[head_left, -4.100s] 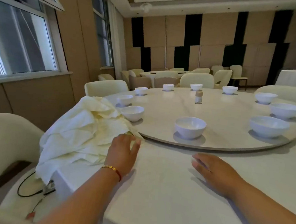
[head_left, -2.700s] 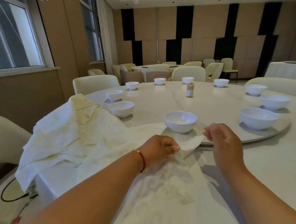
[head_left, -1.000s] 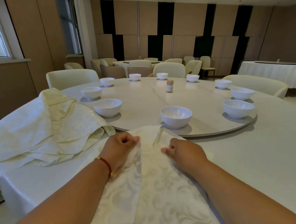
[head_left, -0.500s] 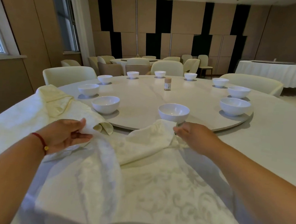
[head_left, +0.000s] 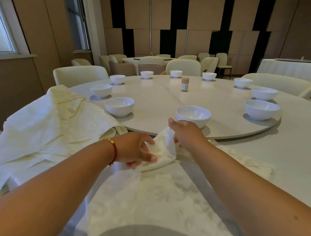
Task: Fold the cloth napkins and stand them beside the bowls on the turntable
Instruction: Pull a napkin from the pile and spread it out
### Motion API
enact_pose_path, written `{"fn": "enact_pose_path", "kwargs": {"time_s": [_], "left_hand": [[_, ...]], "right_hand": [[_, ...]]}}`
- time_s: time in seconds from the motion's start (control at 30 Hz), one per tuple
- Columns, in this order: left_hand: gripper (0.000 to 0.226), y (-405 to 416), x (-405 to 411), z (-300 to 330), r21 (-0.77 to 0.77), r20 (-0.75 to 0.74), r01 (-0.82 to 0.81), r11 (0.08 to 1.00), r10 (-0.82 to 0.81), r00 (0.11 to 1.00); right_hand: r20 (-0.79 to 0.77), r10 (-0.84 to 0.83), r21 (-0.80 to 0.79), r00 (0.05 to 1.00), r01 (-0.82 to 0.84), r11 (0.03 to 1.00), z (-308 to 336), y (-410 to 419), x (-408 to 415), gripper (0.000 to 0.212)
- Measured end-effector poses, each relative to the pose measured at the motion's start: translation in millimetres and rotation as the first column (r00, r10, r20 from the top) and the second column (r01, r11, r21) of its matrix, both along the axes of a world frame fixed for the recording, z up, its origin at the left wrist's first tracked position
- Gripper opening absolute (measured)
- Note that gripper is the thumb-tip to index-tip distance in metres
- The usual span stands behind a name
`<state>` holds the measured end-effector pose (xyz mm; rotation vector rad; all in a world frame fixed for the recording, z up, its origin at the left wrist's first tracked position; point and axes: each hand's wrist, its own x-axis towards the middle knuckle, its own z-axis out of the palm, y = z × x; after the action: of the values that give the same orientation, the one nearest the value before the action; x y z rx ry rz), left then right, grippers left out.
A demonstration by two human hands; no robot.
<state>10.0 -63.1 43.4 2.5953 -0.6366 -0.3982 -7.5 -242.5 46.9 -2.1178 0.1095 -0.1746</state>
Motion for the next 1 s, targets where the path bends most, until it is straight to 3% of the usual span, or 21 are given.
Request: {"fn": "enact_pose_path", "kwargs": {"time_s": [0.1, 0.2, 0.3, 0.37, 0.43, 0.5, 0.57, 0.63, 0.7, 0.83, 0.9, 1.0], "left_hand": [[0.019, 7, 5, -4, -0.005, -0.015, -0.007, 1.000, 0.007, 1.000], [0.018, 21, 19, 4, -0.089, 0.064, -0.078, 0.993, 0.084, 0.994], [0.024, 43, 44, 24, -0.332, 0.077, -0.297, 0.895, 0.339, 0.938], [0.023, 63, 63, 39, -0.402, 0.127, -0.439, 0.803, 0.524, 0.842], [0.028, 82, 78, 47, -0.258, 0.281, -0.538, 0.802, 0.595, 0.753], [0.037, 94, 85, 45, -0.027, 0.444, -0.586, 0.810, 0.535, 0.719], [0.044, 95, 83, 39, 0.041, 0.474, -0.572, 0.819, 0.488, 0.733], [0.042, 89, 79, 33, -0.023, 0.459, -0.508, 0.861, 0.460, 0.760], [0.031, 78, 72, 28, -0.083, 0.456, -0.397, 0.914, 0.389, 0.800], [0.026, 44, 48, 13, -0.031, 0.363, -0.155, 0.987, 0.156, 0.919], [0.026, 28, 38, 2, -0.046, 0.296, -0.062, 0.997, 0.072, 0.952], [0.022, 9, 28, -19, -0.114, 0.226, 0.001, 0.994, 0.025, 0.974]], "right_hand": [[0.004, 0.006, 0.047, 1.000, -0.006, 0.999, 12, 8, 6, 0.046], [0.020, 0.003, 0.134, 1.000, -0.006, 0.991, 32, 18, 22, 0.044], [0.136, 0.068, 0.261, 0.988, -0.102, 0.960, 49, 30, 44, 0.042], [0.183, 0.217, 0.192, 0.959, -0.251, 0.949, 56, 39, 52, 0.048], [0.154, 0.344, 0.040, 0.926, -0.354, 0.934, 50, 44, 55, 0.052], [0.136, 0.362, -0.111, 0.922, -0.349, 0.931, 38, 44, 51, 0.049], [0.161, 0.317, -0.176, 0.935, -0.289, 0.941, 23, 39, 46, 0.047], [0.151, 0.259, -0.205, 0.954, -0.226, 0.952, 8, 32, 43, 0.046], [0.123, 0.216, -0.239, 0.969, -0.183, 0.954, 0, 24, 37, 0.049], [0.062, 0.269, -0.409, 0.961, -0.221, 0.885, -15, 10, 24, 0.050], [0.128, 0.237, -0.489, 0.963, -0.146, 0.860, -21, 0, 18, 0.049], [0.345, 0.047, -0.548, 0.938, 0.160, 0.821, -26, -20, 13, 0.049]]}}
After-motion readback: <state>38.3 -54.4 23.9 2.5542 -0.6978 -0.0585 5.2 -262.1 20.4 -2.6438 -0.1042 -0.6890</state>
